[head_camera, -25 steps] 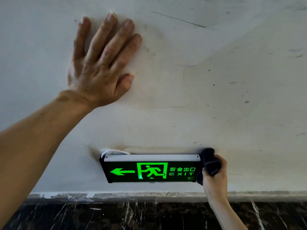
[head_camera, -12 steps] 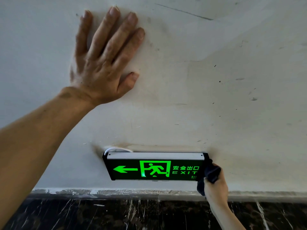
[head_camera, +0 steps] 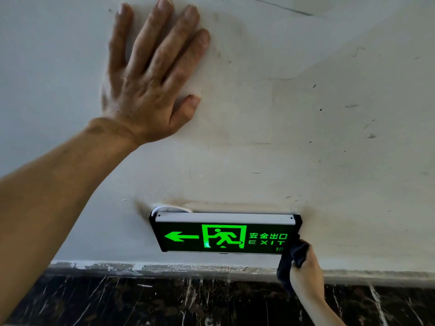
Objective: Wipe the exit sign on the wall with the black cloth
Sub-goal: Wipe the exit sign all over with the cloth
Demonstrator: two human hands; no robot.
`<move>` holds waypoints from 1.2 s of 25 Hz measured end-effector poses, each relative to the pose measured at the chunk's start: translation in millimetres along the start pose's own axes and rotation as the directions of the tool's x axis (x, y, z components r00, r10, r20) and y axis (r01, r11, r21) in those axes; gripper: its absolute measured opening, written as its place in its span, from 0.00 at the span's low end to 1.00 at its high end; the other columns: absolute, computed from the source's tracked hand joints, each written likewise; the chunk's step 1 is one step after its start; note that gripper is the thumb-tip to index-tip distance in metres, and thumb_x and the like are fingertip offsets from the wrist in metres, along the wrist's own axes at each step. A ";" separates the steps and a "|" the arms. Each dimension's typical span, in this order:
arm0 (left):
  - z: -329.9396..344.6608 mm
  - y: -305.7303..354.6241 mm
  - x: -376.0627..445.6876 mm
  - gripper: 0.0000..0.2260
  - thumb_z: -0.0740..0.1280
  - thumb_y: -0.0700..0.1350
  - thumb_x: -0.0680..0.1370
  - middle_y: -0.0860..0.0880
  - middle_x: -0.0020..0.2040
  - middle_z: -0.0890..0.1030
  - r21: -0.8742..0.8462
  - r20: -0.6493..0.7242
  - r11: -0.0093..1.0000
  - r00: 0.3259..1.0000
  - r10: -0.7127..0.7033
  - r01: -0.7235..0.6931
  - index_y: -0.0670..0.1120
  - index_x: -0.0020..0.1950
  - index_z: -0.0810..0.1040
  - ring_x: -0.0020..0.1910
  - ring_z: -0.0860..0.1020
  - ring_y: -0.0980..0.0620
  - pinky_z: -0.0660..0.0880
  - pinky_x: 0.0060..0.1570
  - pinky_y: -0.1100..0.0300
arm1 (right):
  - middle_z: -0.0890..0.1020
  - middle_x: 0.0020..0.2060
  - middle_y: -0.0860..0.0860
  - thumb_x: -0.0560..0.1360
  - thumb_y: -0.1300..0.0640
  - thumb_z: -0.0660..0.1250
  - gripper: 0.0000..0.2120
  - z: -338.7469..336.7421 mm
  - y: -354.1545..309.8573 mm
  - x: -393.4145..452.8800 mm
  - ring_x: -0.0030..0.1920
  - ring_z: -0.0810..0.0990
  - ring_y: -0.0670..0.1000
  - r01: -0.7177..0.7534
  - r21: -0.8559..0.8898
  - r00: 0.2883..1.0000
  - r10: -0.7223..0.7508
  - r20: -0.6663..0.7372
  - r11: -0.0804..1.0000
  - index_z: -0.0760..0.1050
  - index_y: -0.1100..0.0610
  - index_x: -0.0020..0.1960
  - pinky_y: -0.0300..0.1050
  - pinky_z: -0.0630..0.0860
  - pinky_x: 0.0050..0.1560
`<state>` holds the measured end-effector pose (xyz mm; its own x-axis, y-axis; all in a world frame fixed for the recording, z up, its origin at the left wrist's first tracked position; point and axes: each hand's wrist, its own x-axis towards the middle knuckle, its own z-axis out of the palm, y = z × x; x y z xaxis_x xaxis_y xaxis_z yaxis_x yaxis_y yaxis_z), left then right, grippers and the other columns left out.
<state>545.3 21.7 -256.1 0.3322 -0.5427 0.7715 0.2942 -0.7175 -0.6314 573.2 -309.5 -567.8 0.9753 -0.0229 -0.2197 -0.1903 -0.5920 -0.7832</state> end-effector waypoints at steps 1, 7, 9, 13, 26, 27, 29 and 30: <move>0.1 -0.4 0.1 0.30 0.57 0.57 0.82 0.40 0.75 0.66 0.004 0.000 1.000 1.000 -0.001 0.001 0.42 0.79 0.63 0.73 0.65 0.36 0.62 0.68 0.31 | 0.78 0.43 0.56 0.71 0.72 0.60 0.15 0.5 4.0 2.5 0.40 0.77 0.56 -0.013 -0.025 1.000 0.014 0.019 1.000 0.68 0.53 0.49 0.51 0.74 0.40; -0.1 -1.5 -0.2 0.29 0.58 0.56 0.82 0.40 0.75 0.66 0.002 0.008 1.000 1.000 -0.006 0.006 0.42 0.79 0.63 0.73 0.65 0.36 0.63 0.68 0.30 | 0.76 0.55 0.61 0.74 0.74 0.64 0.23 9.7 19.1 3.7 0.52 0.75 0.62 -0.550 0.322 0.821 0.429 0.376 0.770 0.67 0.62 0.67 0.56 0.71 0.54; -0.7 -0.7 -0.4 0.29 0.57 0.56 0.82 0.40 0.75 0.66 -0.001 0.011 1.000 1.000 -0.011 0.011 0.42 0.79 0.63 0.73 0.65 0.36 0.63 0.67 0.30 | 0.75 0.60 0.63 0.74 0.73 0.64 0.22 14.2 24.6 -0.5 0.57 0.75 0.67 -0.707 0.482 0.707 0.508 0.492 0.517 0.69 0.58 0.65 0.64 0.73 0.55; -1.1 -0.5 -0.8 0.29 0.58 0.56 0.82 0.41 0.75 0.65 -0.021 0.016 1.000 1.000 -0.017 0.017 0.42 0.79 0.63 0.74 0.64 0.36 0.64 0.67 0.30 | 0.78 0.60 0.62 0.74 0.70 0.64 0.22 18.8 25.8 -8.8 0.53 0.78 0.65 -0.703 0.651 0.704 0.412 0.578 0.286 0.72 0.55 0.66 0.58 0.78 0.42; -0.6 -1.8 0.8 0.28 0.58 0.56 0.82 0.39 0.74 0.70 -0.053 0.017 0.998 1.000 -0.023 0.024 0.42 0.78 0.65 0.73 0.66 0.36 0.64 0.67 0.29 | 0.78 0.59 0.66 0.76 0.70 0.60 0.20 62.6 -10.6 -36.8 0.55 0.79 0.67 -0.718 0.661 0.696 0.273 0.665 0.221 0.72 0.60 0.67 0.63 0.76 0.49; -0.9 -1.4 1.2 0.28 0.58 0.56 0.82 0.39 0.74 0.70 -0.055 0.018 0.998 1.000 -0.024 0.025 0.42 0.78 0.65 0.73 0.66 0.36 0.64 0.67 0.29 | 0.78 0.59 0.67 0.76 0.71 0.60 0.20 66.4 -14.7 -40.7 0.54 0.79 0.67 -0.722 0.652 0.691 0.261 0.674 0.231 0.71 0.61 0.66 0.62 0.77 0.47; -0.9 -0.4 1.1 0.28 0.58 0.56 0.82 0.39 0.74 0.71 -0.054 0.016 0.998 0.999 -0.031 0.032 0.42 0.78 0.65 0.73 0.66 0.36 0.64 0.68 0.30 | 0.78 0.58 0.69 0.76 0.71 0.60 0.19 74.7 -22.5 -48.8 0.53 0.80 0.68 -0.725 0.639 0.688 0.233 0.688 0.255 0.71 0.62 0.66 0.61 0.78 0.45; 0.1 -0.8 0.3 0.28 0.58 0.56 0.81 0.39 0.74 0.71 -0.057 0.017 0.998 0.999 -0.036 0.037 0.42 0.77 0.65 0.73 0.66 0.37 0.64 0.68 0.30 | 0.78 0.58 0.69 0.75 0.72 0.60 0.20 78.8 -26.2 -51.9 0.53 0.79 0.68 -0.725 0.636 0.687 0.226 0.691 0.264 0.72 0.62 0.65 0.63 0.77 0.47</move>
<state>545.3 22.2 -255.3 0.3367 -0.5086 0.7925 0.2549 -0.7609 -0.5967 518.7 -229.3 -581.7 0.5499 0.4071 -0.7293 -0.8290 0.3726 -0.4171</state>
